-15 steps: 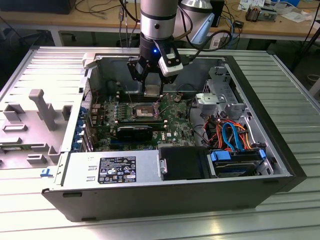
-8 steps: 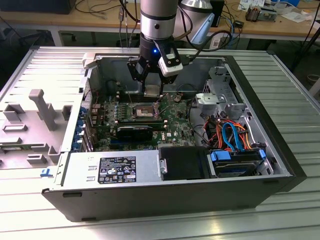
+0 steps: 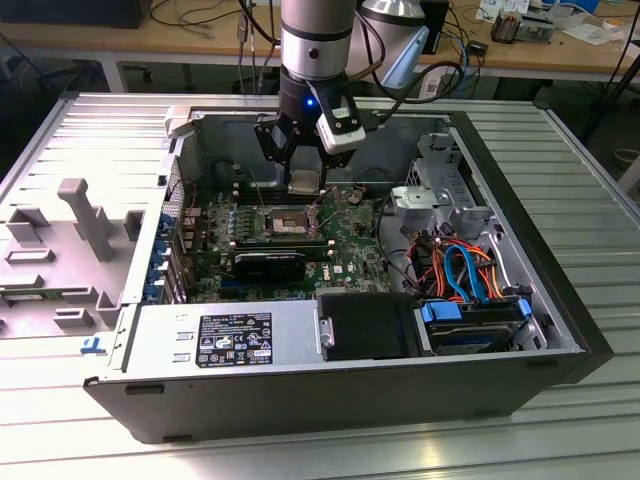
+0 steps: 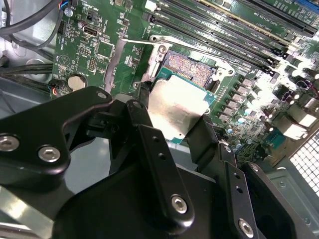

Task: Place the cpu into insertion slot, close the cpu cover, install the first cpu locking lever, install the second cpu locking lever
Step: 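Place the cpu into insertion slot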

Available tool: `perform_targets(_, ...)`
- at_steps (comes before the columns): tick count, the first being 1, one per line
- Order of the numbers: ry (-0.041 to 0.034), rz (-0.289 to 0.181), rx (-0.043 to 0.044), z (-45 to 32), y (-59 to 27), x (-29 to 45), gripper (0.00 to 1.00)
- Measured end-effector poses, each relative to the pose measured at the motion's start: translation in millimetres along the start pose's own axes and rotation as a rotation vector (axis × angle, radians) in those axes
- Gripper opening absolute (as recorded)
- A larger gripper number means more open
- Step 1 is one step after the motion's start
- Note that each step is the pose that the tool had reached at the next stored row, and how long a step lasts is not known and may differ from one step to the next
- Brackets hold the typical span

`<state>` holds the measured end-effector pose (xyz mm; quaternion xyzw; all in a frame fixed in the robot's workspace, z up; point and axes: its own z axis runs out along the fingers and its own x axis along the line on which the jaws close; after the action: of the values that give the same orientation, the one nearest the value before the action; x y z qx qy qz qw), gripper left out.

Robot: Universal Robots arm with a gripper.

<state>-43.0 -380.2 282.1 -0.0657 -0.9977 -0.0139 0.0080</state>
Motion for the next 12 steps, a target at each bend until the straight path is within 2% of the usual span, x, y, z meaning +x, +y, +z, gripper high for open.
perform_targets(12, -0.0002, 0.007, 0.0, 0.4, 0.0, 0.0, 0.54)
